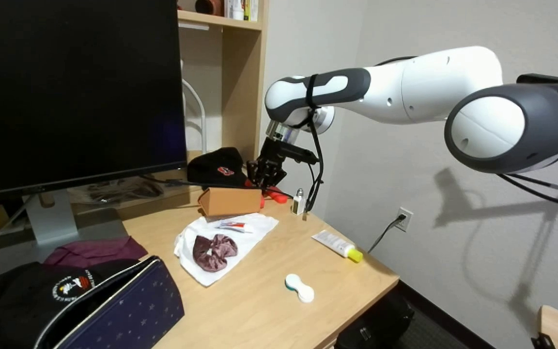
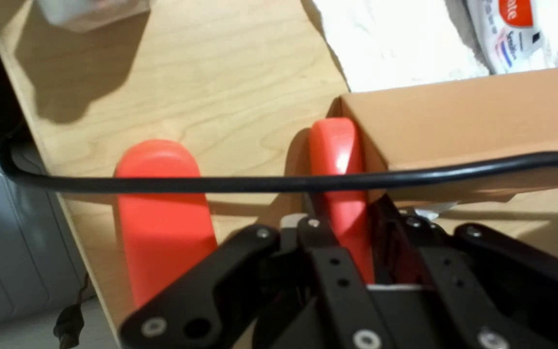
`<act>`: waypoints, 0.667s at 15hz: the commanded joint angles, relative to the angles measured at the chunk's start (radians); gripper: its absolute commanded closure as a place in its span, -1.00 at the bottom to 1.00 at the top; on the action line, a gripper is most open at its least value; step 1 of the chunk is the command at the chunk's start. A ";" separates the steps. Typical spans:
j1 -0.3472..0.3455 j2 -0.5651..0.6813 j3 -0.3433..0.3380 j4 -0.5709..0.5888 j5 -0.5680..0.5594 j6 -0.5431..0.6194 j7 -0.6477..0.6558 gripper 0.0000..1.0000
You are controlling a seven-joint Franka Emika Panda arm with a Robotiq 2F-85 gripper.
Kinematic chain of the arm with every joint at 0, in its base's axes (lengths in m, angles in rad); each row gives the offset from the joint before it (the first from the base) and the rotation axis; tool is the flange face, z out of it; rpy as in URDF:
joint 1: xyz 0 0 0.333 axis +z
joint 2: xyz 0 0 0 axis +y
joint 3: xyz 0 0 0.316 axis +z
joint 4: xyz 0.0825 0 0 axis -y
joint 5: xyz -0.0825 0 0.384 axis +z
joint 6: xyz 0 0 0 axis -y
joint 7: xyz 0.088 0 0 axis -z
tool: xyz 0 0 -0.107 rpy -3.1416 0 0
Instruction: Pick up the red object and move it close to the edge of the table.
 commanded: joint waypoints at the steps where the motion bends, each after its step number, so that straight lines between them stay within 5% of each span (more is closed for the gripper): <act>1: 0.006 0.024 -0.004 0.034 -0.006 -0.043 0.011 0.70; 4: 0.006 0.026 -0.003 0.034 -0.004 -0.046 0.013 0.83; 5: 0.005 0.025 -0.002 0.034 -0.003 -0.047 0.011 0.02; 10: 0.004 0.028 0.001 0.036 0.001 -0.041 0.005 -0.48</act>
